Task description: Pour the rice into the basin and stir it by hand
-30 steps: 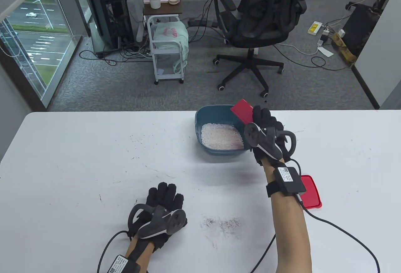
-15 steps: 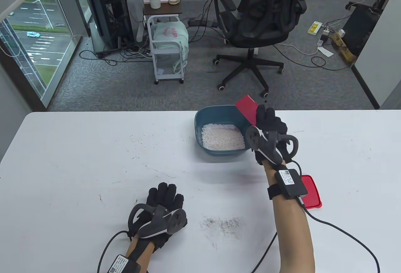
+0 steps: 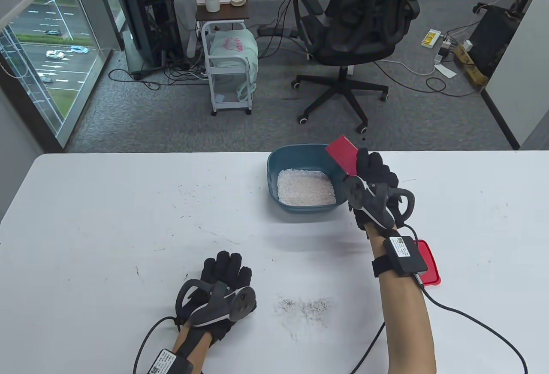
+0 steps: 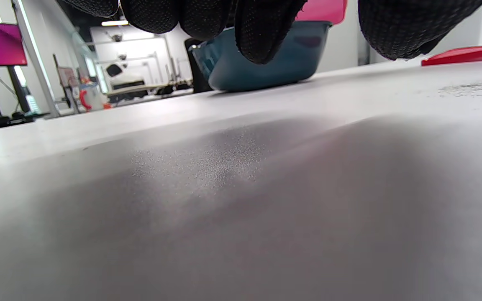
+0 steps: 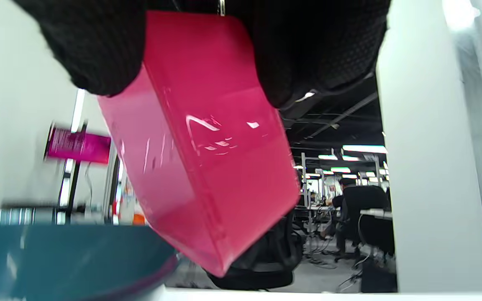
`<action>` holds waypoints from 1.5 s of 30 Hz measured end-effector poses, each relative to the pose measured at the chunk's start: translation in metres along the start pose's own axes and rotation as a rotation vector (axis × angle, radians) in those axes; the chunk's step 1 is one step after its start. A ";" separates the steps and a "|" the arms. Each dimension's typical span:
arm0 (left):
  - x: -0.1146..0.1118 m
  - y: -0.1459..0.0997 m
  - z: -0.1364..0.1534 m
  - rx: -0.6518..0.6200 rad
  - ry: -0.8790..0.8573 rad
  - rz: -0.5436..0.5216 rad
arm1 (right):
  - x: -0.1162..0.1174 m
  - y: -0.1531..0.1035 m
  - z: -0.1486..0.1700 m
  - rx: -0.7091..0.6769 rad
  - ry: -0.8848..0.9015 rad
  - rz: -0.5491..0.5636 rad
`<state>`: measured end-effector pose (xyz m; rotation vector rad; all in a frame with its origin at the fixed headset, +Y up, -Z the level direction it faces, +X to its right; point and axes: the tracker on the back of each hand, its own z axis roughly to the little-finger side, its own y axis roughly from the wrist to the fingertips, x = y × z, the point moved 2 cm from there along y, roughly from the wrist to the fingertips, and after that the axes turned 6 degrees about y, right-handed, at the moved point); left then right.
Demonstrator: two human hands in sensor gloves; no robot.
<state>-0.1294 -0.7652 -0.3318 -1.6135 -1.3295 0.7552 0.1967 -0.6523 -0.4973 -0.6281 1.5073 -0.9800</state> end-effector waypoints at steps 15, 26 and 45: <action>-0.003 0.001 -0.002 -0.007 -0.005 0.016 | 0.038 -0.032 0.167 0.848 0.665 -0.469; -0.003 0.001 -0.001 -0.005 -0.004 0.025 | 0.032 -0.042 0.180 0.875 0.499 -0.537; 0.070 0.064 0.072 0.291 -0.506 -0.132 | -0.092 -0.141 0.129 0.031 0.532 -0.245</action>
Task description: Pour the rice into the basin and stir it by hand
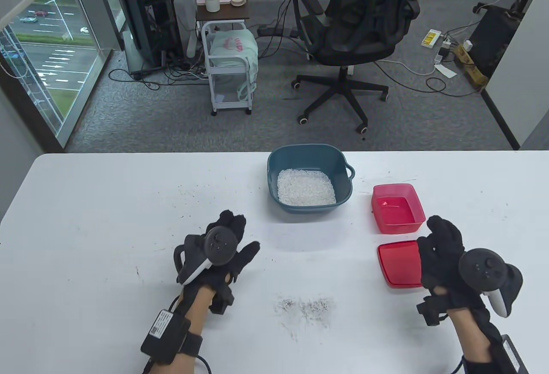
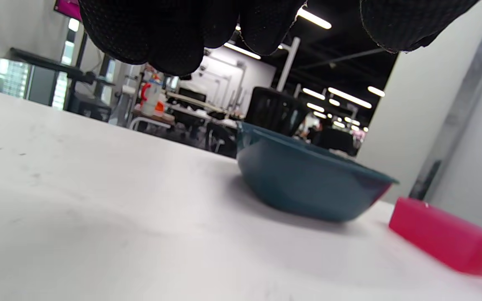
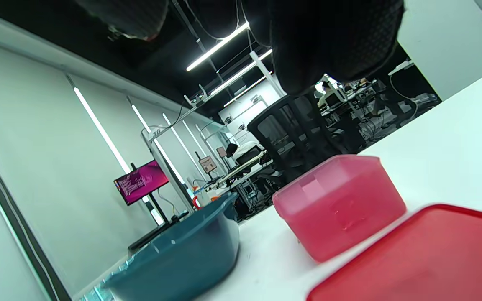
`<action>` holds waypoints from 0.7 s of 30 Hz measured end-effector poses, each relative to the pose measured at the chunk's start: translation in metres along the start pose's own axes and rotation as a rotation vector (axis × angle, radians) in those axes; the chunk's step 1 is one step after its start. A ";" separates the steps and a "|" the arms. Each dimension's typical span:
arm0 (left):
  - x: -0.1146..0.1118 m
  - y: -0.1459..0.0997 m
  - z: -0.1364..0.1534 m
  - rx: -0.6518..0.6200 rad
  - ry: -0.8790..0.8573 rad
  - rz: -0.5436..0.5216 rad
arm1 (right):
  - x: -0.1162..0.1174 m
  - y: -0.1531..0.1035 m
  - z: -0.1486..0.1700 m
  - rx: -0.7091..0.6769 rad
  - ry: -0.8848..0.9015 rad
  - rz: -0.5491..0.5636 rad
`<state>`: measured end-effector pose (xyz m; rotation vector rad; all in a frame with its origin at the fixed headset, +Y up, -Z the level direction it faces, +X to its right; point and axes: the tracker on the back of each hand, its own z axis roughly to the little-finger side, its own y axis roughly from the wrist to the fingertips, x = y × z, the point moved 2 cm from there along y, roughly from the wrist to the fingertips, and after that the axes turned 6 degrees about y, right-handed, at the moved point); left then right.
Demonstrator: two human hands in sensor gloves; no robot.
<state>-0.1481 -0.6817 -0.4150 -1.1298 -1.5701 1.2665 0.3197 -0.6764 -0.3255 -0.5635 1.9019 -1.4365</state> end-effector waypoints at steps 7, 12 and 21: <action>-0.015 0.102 -0.008 0.256 -0.163 -0.007 | 0.032 -0.023 0.019 -0.020 -0.094 -0.133; -0.059 0.154 -0.001 0.381 -0.203 0.130 | 0.041 -0.034 0.011 -0.058 -0.122 -0.159; -0.092 0.191 0.024 0.391 -0.374 0.317 | 0.049 -0.032 0.014 -0.039 -0.157 -0.185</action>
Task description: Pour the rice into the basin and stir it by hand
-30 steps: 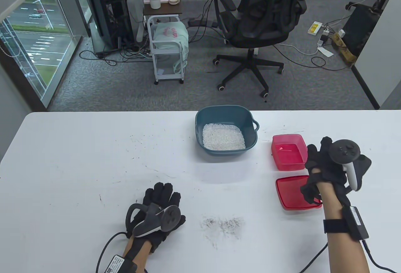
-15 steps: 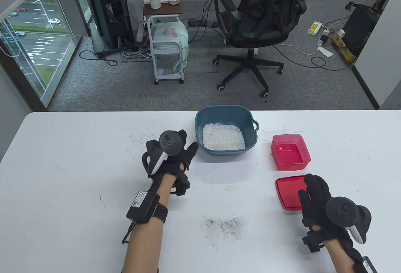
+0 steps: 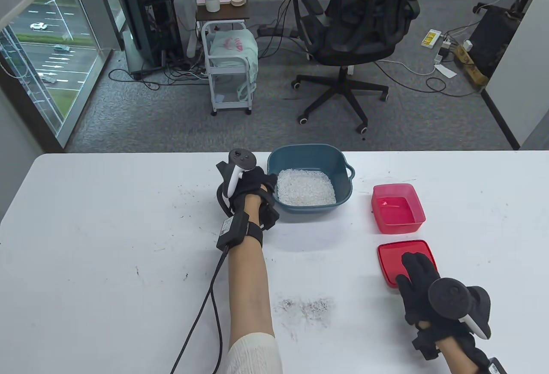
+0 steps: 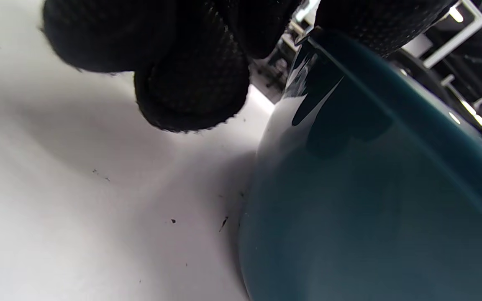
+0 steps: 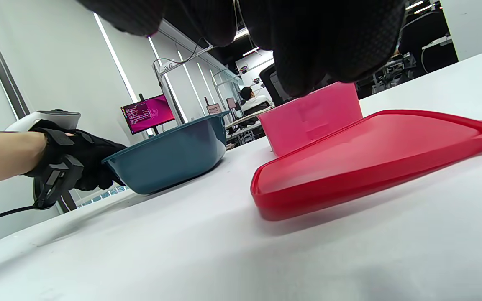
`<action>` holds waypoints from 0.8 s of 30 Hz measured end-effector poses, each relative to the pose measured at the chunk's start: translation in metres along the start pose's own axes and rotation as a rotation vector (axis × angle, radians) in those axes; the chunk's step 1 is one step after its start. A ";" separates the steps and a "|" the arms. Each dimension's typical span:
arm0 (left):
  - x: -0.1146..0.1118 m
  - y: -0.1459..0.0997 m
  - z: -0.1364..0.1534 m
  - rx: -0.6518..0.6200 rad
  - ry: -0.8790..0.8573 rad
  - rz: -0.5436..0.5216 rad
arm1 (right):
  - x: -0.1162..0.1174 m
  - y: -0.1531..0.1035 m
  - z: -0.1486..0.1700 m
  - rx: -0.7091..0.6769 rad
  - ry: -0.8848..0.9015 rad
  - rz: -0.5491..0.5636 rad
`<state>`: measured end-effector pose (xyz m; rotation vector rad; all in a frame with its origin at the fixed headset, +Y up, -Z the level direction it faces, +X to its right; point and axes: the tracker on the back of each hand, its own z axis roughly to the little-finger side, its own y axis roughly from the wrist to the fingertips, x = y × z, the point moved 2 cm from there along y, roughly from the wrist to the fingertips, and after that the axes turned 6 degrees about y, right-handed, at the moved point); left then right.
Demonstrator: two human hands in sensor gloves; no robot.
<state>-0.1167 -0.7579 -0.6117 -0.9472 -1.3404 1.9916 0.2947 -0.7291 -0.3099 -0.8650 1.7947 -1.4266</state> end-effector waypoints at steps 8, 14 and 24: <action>-0.005 0.007 -0.006 -0.030 -0.103 0.050 | 0.002 0.003 0.006 0.032 0.006 -0.012; 0.000 -0.009 0.007 -0.049 -0.259 -0.085 | 0.001 0.003 0.007 0.034 0.020 -0.013; 0.025 -0.124 0.011 -0.259 -0.258 -0.061 | 0.008 0.004 0.010 0.020 0.027 -0.061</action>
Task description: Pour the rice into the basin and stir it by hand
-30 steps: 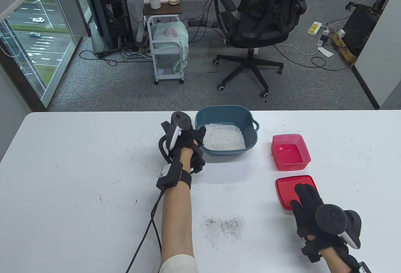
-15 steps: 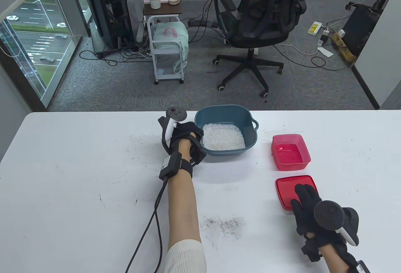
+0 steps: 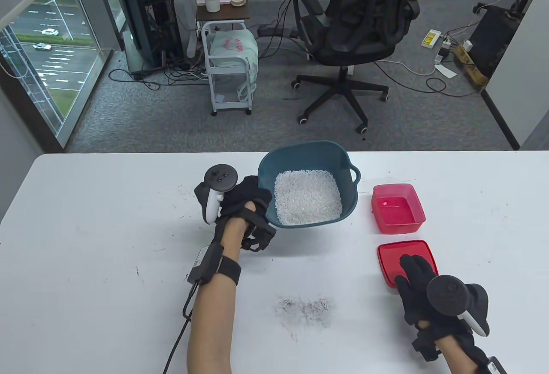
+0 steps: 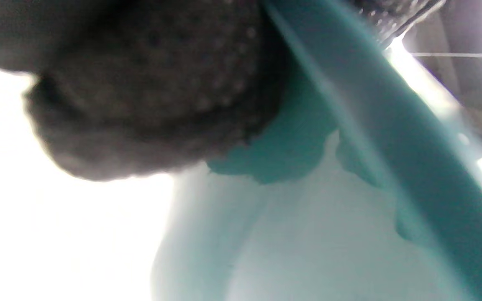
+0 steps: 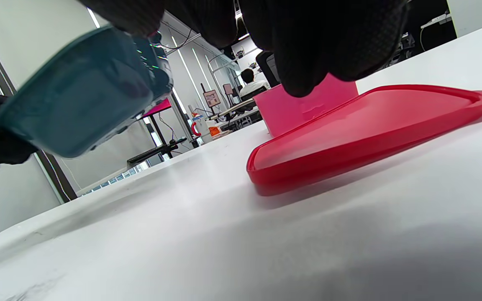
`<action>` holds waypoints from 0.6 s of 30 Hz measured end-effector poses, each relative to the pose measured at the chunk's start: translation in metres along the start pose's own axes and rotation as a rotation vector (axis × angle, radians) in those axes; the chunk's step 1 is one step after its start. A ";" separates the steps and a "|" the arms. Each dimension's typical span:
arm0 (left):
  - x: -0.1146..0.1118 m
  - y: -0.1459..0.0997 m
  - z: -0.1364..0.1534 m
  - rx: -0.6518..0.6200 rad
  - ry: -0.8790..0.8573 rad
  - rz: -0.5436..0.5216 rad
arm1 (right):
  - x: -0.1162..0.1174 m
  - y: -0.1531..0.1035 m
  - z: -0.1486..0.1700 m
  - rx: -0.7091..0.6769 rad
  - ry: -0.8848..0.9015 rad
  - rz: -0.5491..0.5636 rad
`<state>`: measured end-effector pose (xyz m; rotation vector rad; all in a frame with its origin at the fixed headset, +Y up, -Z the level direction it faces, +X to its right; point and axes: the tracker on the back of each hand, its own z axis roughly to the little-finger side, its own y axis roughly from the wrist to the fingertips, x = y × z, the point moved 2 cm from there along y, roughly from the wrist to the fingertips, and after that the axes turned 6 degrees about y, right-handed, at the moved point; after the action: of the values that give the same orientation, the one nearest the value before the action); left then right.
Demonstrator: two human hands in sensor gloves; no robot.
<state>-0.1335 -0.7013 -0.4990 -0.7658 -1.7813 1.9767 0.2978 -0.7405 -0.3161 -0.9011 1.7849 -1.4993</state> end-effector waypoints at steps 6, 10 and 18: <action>-0.017 -0.078 0.011 -0.064 0.012 0.046 | 0.002 0.003 0.007 0.024 0.034 -0.009; -0.045 -0.104 0.035 -0.035 -0.034 0.115 | 0.006 0.004 0.010 0.044 0.042 -0.027; -0.070 -0.122 0.060 -0.007 -0.032 0.184 | 0.008 0.004 0.010 0.060 0.051 -0.028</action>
<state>-0.1251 -0.7746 -0.3650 -0.9358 -1.7937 2.1106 0.3008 -0.7517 -0.3220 -0.8686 1.7606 -1.5980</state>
